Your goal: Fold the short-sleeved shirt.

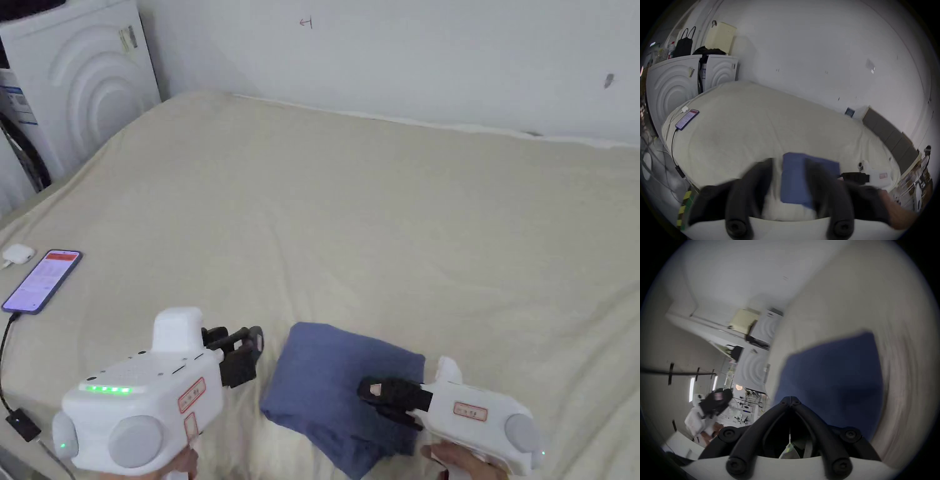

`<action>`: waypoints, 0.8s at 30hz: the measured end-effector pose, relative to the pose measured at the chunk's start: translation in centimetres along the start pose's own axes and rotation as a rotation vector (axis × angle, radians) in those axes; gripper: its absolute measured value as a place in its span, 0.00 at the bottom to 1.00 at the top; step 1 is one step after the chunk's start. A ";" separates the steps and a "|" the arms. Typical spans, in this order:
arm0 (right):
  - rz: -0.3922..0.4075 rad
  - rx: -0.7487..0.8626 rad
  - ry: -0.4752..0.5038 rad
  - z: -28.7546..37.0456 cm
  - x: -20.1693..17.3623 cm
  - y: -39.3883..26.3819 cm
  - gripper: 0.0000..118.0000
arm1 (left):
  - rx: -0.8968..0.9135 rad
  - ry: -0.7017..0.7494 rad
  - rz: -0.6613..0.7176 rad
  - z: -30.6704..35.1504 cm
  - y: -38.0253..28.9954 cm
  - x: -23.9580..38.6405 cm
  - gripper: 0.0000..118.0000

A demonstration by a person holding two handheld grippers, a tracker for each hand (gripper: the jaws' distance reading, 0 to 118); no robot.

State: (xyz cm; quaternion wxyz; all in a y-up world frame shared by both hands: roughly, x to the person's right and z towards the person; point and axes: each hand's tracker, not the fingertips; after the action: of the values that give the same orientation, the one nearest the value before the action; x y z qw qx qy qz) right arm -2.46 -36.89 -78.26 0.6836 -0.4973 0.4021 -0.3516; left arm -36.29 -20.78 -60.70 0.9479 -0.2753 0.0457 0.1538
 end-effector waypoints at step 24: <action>0.095 0.060 -0.121 -0.1 -0.2 -1.9 0.02 | -0.382 -0.096 -0.019 -12.5 -3.2 6.7 0.20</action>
State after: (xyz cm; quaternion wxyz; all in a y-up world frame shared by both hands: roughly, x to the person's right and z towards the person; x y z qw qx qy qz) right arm -2.80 -37.21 -76.44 0.7373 -0.4774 0.3724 -0.2999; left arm -28.89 -28.25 -70.76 0.8808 -0.4432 -0.0321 0.1636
